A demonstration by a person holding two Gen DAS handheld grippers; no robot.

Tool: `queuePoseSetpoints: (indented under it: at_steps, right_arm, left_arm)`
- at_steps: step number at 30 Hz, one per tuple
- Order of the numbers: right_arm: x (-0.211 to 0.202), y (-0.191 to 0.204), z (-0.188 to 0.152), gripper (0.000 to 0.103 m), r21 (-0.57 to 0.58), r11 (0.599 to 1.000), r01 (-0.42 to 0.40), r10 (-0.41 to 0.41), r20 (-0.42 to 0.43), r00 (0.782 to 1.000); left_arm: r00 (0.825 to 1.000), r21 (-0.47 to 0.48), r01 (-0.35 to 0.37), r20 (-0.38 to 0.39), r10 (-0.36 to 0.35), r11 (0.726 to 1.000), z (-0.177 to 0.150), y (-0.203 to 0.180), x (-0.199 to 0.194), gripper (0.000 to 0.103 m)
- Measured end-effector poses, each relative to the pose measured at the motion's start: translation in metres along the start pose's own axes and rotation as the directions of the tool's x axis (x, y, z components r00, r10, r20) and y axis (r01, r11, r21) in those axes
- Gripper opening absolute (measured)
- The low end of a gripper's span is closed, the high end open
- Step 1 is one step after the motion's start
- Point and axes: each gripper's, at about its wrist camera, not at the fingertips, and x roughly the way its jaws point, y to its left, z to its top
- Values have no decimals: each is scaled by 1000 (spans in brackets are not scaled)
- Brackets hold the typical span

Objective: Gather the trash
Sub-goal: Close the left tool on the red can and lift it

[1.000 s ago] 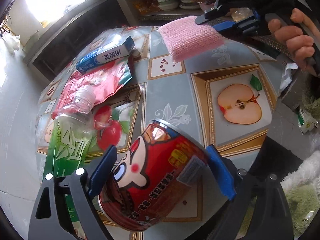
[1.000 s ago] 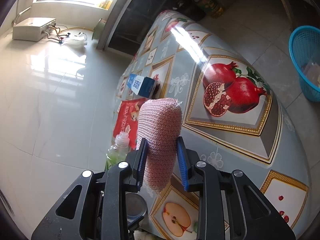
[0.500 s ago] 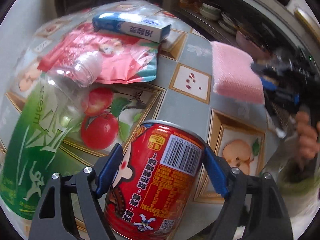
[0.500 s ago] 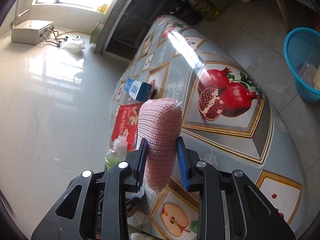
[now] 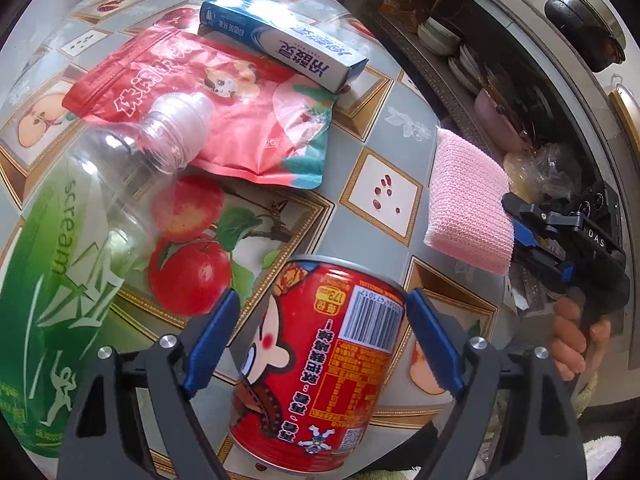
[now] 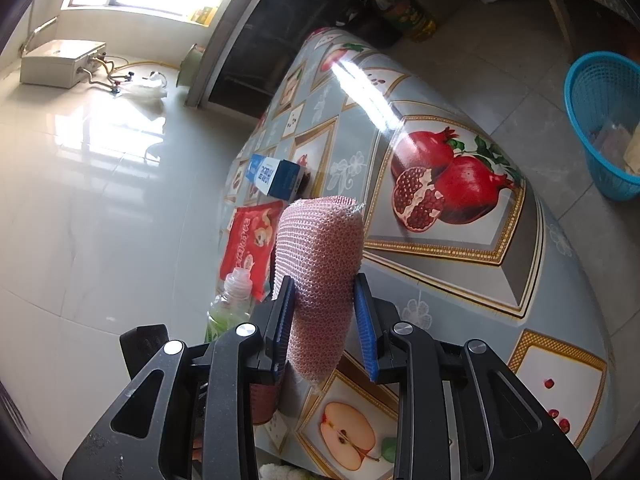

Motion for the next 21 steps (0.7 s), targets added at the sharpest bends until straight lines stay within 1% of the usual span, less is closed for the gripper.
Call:
queuePoseSetpoints:
  at_steps: [4, 8, 12, 17, 21]
  right_arm:
    - [0, 0, 0, 28, -1, 1000, -3, 3, -1, 1000]
    - [0, 0, 0, 28, -5, 1000, -5, 5, 1, 1000]
    - [1, 0, -1, 28, -7, 1000, -6, 6, -1, 1000]
    - [3, 2, 0, 28, -13, 1000, -8, 8, -5, 1000]
    - [6, 6, 1, 28, -22, 1000, -9, 9, -8, 1000]
  left_arm:
    - [1000, 75, -14, -13, 15, 997, -4, -7, -7, 84]
    - [998, 130, -52, -15, 54, 990, -10, -13, -10, 84]
    - [998, 154, -65, -12, 68, 986, -22, -14, -14, 84]
    - [990, 190, -142, 17, 141, 971, -41, -12, -16, 84]
    - [983, 196, -182, 47, 176, 964, -54, -7, -17, 84]
